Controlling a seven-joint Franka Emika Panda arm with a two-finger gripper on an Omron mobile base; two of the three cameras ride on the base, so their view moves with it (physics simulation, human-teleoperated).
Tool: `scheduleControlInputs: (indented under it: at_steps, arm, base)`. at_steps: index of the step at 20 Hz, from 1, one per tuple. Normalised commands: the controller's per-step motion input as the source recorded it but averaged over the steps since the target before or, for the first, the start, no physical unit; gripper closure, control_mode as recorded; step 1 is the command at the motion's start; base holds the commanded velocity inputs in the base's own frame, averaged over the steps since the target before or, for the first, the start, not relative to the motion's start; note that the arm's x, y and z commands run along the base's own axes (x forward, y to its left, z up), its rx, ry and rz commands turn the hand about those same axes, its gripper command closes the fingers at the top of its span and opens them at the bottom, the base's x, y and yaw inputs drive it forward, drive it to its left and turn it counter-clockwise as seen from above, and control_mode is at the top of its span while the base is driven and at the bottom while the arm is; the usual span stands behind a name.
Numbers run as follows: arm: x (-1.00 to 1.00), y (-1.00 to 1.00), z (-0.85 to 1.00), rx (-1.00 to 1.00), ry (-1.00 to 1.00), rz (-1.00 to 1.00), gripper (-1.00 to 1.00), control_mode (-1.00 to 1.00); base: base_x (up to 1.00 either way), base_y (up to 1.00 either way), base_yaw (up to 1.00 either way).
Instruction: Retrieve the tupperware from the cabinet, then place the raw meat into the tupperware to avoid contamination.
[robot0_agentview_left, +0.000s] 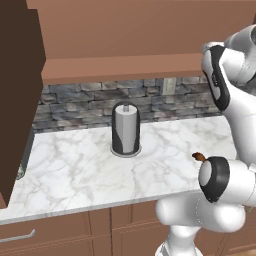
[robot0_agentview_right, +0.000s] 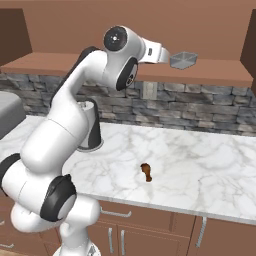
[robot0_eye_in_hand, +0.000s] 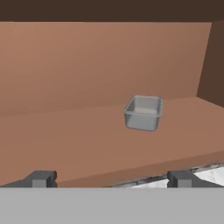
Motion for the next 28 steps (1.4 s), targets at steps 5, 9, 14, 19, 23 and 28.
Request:
scheduleControlInputs:
  at_steps: [5, 9, 14, 19, 23, 28]
  arm:
    - [0.26, -0.09, -0.13, 0.00, 0.00, 0.00, -1.00, -1.00]
    - [0.29, -0.10, -0.11, 0.00, 0.00, 0.00, -1.00, -1.00]
    - [0.31, -0.13, -0.01, 0.00, 0.00, 0.00, -1.00, -1.00]
    - [0.23, -0.10, 0.08, 0.00, -0.03, -0.01, -1.00, -1.00]
    - [0.21, -0.08, 0.06, 0.00, -0.01, -0.01, -1.00, -1.00]
    - [0.30, -0.09, -0.05, 0.00, 0.00, 0.00, -1.00, -1.00]
  base:
    - [0.00, 0.00, 0.00]
    - [0.00, 0.00, 0.00]
    - [0.00, 0.00, 0.00]
    - [0.00, 0.00, 0.00]
    - [0.00, 0.00, 0.00]
    - [0.00, 0.00, 0.00]
